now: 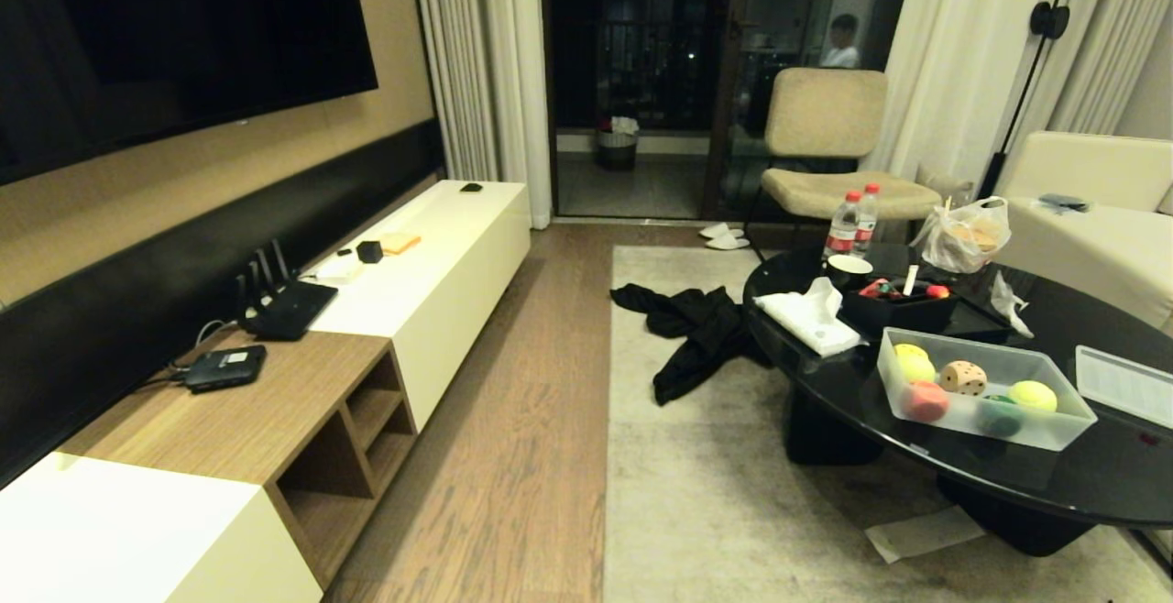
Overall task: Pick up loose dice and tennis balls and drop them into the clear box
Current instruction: Put the toys in the box
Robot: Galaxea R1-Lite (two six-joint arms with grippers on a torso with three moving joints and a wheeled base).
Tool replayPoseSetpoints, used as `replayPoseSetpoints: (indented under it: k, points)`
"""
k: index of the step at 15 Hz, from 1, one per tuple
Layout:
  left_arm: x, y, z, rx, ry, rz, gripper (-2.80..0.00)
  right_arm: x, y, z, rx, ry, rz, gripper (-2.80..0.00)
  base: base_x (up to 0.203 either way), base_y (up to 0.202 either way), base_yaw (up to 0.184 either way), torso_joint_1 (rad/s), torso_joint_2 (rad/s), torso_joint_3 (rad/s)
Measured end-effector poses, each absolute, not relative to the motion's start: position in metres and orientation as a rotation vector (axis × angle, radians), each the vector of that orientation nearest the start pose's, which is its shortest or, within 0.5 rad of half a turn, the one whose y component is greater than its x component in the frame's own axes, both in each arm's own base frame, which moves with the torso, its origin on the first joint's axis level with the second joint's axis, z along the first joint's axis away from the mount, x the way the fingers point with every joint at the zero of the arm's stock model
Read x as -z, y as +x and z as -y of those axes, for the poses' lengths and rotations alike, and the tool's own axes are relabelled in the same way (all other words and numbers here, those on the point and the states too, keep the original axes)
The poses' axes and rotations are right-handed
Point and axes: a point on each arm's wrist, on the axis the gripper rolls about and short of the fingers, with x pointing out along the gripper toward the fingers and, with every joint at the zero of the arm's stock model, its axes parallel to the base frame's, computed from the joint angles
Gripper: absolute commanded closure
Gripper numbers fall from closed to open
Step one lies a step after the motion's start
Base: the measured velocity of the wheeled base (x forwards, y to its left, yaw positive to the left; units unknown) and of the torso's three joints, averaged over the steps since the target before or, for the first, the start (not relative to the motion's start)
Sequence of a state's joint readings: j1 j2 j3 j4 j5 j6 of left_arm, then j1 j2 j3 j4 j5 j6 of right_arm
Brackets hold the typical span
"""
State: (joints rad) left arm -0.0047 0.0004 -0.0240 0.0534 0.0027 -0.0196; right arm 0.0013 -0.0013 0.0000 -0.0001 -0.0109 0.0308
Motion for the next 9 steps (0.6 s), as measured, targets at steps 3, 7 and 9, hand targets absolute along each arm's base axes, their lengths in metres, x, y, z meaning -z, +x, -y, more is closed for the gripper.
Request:
replayPoseSetpoints:
  k: [3, 7, 9]
  points:
    - [-0.0766, -0.0246, -0.0002, 0.002, -0.021, -0.029, 0.0, -0.0755, -0.0229, 0.0003, 0.01, 0.031, 0.001, 0.0, 0.0, 0.0, 0.0, 0.0, 0.0, 0.0]
    - [-0.0765, -0.0246, -0.0002, 0.002, -0.021, -0.029, 0.0, -0.0755, -0.0229, 0.0003, 0.01, 0.032, 0.001, 0.0, 0.0, 0.0, 0.0, 0.0, 0.0, 0.0]
    - [-0.0765, -0.0246, -0.0002, 0.002, -0.021, -0.029, 0.0, -0.0755, -0.0229, 0.0003, 0.009, 0.031, 0.001, 0.0, 0.0, 0.0, 0.0, 0.0, 0.0, 0.0]
